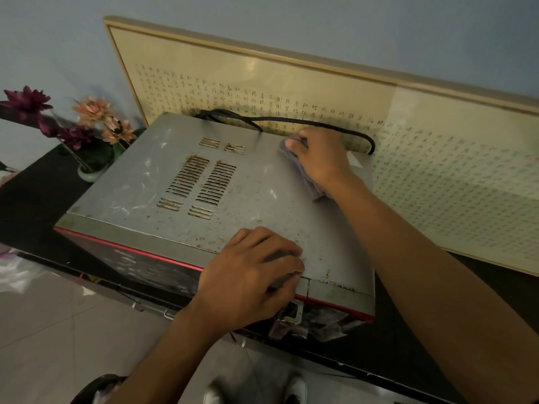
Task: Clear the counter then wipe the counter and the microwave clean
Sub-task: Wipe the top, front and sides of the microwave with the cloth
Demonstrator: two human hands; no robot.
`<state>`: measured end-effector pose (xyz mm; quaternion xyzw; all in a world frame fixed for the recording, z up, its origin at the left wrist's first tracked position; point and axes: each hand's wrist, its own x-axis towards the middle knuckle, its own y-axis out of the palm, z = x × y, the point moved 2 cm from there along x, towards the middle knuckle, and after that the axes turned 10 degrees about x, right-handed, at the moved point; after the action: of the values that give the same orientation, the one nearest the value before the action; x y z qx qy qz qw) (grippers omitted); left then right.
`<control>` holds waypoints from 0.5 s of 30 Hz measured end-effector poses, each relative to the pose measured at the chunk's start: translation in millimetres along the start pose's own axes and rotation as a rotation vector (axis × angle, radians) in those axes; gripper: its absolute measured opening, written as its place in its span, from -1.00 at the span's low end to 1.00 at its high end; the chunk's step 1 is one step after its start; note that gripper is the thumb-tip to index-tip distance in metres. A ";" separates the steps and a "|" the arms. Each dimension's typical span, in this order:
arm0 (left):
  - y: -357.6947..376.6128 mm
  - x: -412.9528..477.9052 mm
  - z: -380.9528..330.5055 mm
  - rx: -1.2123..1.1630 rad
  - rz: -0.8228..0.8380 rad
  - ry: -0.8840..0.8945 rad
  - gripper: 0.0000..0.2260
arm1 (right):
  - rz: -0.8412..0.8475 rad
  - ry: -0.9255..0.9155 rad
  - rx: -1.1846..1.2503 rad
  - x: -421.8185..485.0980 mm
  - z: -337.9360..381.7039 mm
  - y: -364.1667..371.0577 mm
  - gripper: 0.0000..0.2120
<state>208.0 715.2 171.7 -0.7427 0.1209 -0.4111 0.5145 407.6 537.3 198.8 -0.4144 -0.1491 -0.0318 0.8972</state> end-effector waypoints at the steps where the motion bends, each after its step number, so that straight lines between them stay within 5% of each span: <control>1: 0.2 -0.4 0.1 -0.001 -0.002 0.000 -0.88 | 0.054 -0.069 0.000 -8.1 2.3 -2.7 -0.73; 9: -0.1 -0.1 0.1 0.010 -0.023 0.008 -0.88 | 0.299 -0.334 -0.033 -132.5 21.4 -37.4 -0.71; 15: -0.4 -0.2 -0.1 0.009 -0.041 0.015 -0.88 | 0.165 -0.289 -0.113 -144.1 11.0 -52.3 -0.61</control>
<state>207.8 715.4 171.9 -0.7395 0.1076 -0.4279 0.5084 258.1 501.8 201.6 -0.4753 -0.2401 0.0935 0.8412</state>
